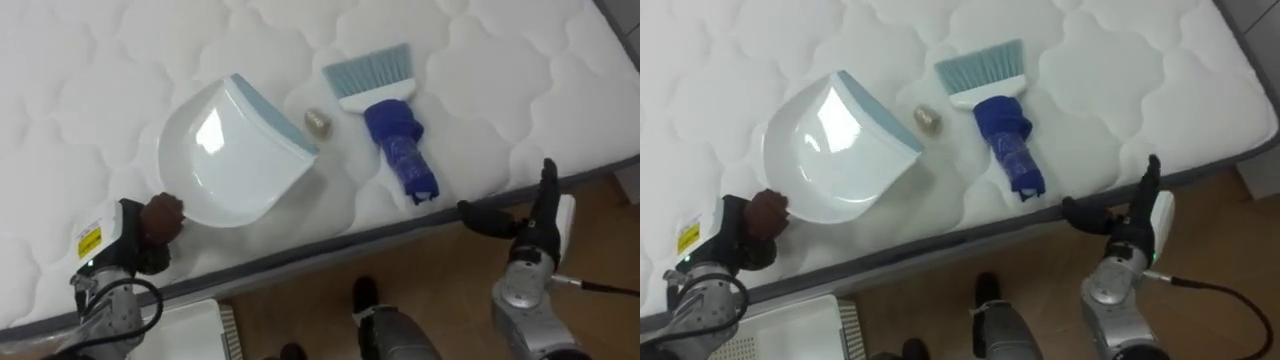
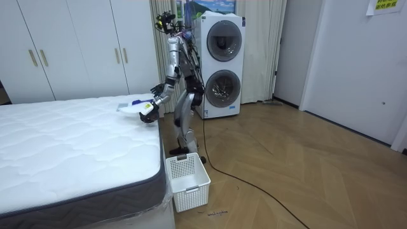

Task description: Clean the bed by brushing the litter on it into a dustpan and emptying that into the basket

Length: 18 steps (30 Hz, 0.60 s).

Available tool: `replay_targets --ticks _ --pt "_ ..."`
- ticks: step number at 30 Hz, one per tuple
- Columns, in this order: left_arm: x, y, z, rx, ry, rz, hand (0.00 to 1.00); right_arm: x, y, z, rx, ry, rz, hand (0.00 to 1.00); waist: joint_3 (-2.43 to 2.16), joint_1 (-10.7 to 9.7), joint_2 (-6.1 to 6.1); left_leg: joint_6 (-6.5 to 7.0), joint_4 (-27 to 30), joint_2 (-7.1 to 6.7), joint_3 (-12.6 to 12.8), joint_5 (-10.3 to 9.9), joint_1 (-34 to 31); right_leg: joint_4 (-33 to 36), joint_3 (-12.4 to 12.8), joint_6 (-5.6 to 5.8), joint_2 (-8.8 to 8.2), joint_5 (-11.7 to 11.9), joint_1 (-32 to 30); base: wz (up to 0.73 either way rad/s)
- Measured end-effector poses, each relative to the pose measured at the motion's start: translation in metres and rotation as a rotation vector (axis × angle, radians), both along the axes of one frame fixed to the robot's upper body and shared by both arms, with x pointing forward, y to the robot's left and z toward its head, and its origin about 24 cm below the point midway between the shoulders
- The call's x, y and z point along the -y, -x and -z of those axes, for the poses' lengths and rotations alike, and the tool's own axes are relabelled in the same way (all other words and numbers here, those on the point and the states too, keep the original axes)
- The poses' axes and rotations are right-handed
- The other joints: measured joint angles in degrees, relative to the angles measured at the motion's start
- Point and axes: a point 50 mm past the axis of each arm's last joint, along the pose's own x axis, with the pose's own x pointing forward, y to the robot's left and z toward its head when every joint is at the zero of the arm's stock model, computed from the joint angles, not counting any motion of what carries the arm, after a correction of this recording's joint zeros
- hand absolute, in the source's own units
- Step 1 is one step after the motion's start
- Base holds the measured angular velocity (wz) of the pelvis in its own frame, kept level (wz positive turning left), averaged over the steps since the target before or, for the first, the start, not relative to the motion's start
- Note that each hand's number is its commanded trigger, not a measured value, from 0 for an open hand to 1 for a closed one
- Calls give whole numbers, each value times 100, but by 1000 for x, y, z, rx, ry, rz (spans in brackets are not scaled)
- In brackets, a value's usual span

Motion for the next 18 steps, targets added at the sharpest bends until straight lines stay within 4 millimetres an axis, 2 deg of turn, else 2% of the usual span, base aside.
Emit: replay_targets --ticks 7,11,15,18 --pt "5 -3 2 -56 10 52 100 -17 -23 -28 148 46 -57 0 12 96 -40 24 2 -19 -28 14 -44 -38 -34 17 -37 42 -2 4" --pt "9 -12 -1 -77 9 91 100 -27 -28 -33 171 55 -104 0 61 245 -117 28 17 -24 -54 15 -53 -3 -42 32 -54 15 -14 7" --pt "10 -15 -2 -90 16 101 100 -33 -28 -33 175 60 -139 0 68 325 -118 27 22 10 -99 14 -96 -13 -117 15 -69 -1 -22 6" --pt "11 -22 -7 -75 13 105 100 -37 -29 -33 170 60 -166 0 98 356 -98 27 67 11 -171 14 -183 -60 -182 11 -58 0 -44 11"
